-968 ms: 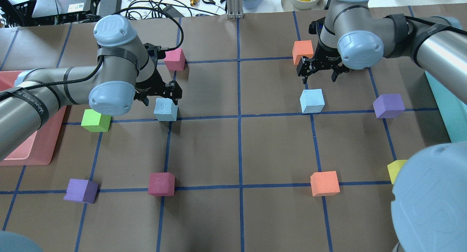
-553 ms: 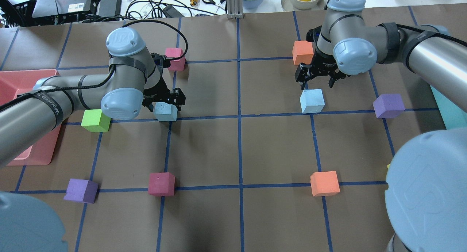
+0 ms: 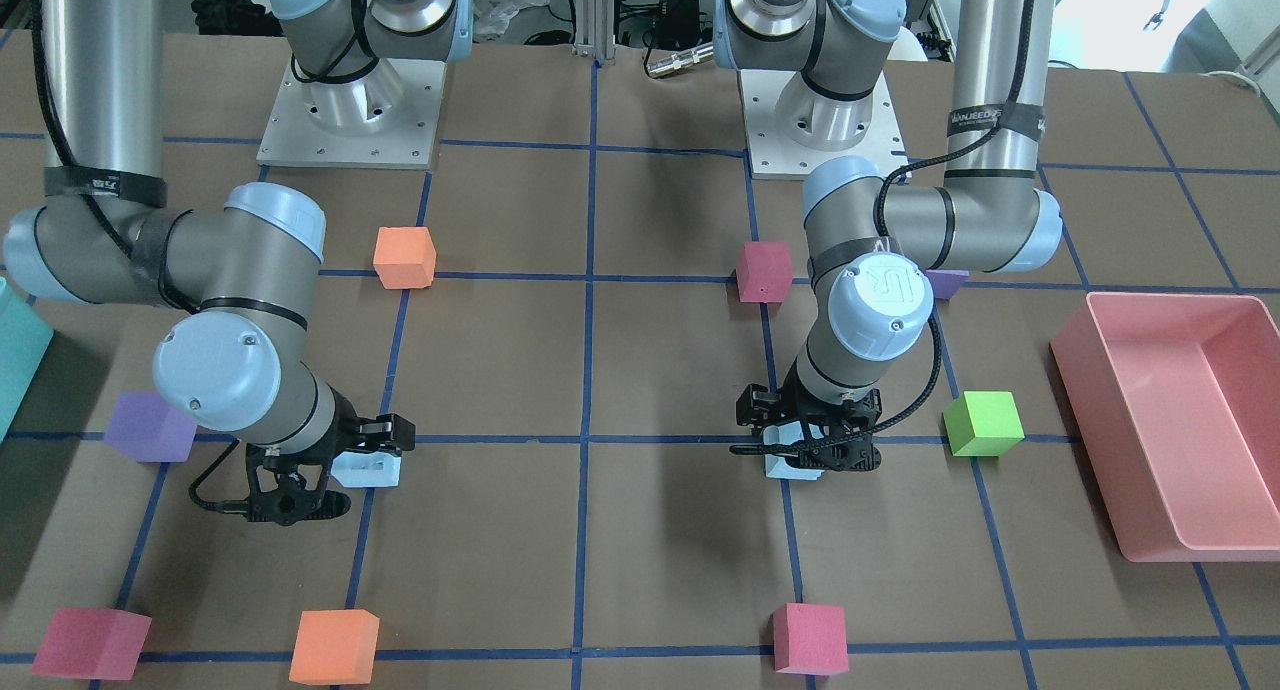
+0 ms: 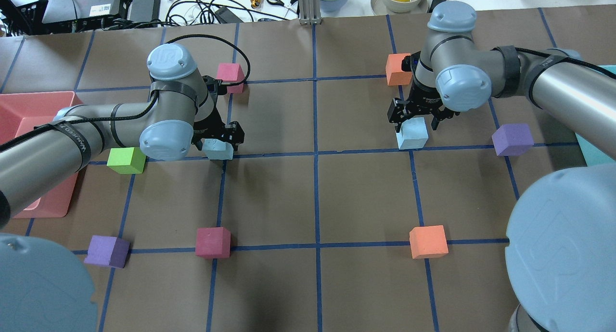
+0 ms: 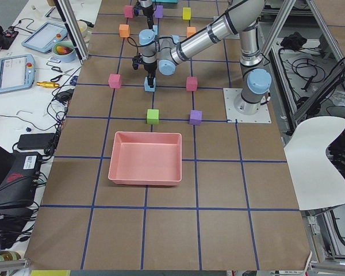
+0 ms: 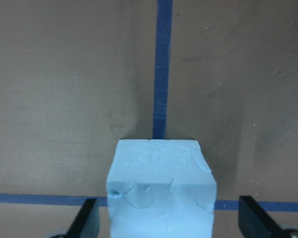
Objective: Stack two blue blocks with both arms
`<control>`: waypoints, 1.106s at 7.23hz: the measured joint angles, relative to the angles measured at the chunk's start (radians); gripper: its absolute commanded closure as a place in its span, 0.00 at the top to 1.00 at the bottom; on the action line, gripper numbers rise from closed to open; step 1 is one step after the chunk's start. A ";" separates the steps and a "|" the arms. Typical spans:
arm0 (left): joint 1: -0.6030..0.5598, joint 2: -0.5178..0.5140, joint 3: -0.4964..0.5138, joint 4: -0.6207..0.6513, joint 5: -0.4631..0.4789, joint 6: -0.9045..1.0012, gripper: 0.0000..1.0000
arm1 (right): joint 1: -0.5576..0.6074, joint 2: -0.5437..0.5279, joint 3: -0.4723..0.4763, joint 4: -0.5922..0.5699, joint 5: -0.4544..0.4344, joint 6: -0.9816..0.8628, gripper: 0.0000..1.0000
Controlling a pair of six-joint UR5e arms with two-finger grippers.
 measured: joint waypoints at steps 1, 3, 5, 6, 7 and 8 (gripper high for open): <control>0.000 -0.004 0.001 0.007 0.001 0.001 0.98 | 0.000 0.004 0.002 -0.002 0.000 -0.003 0.70; 0.000 -0.012 0.003 0.021 0.001 0.003 0.97 | 0.000 0.012 0.003 -0.016 0.000 -0.005 0.00; 0.000 -0.015 0.003 0.027 0.001 0.004 0.97 | 0.000 0.011 0.003 -0.022 0.000 -0.005 0.00; 0.000 -0.017 0.003 0.029 0.001 0.004 0.97 | 0.003 0.003 0.001 -0.018 0.009 0.001 0.00; 0.000 -0.018 0.002 0.032 0.001 0.006 0.96 | 0.020 -0.026 -0.002 0.006 0.042 0.027 0.00; 0.000 -0.020 0.002 0.035 0.001 0.007 0.93 | 0.060 -0.070 -0.002 0.047 0.078 0.098 0.00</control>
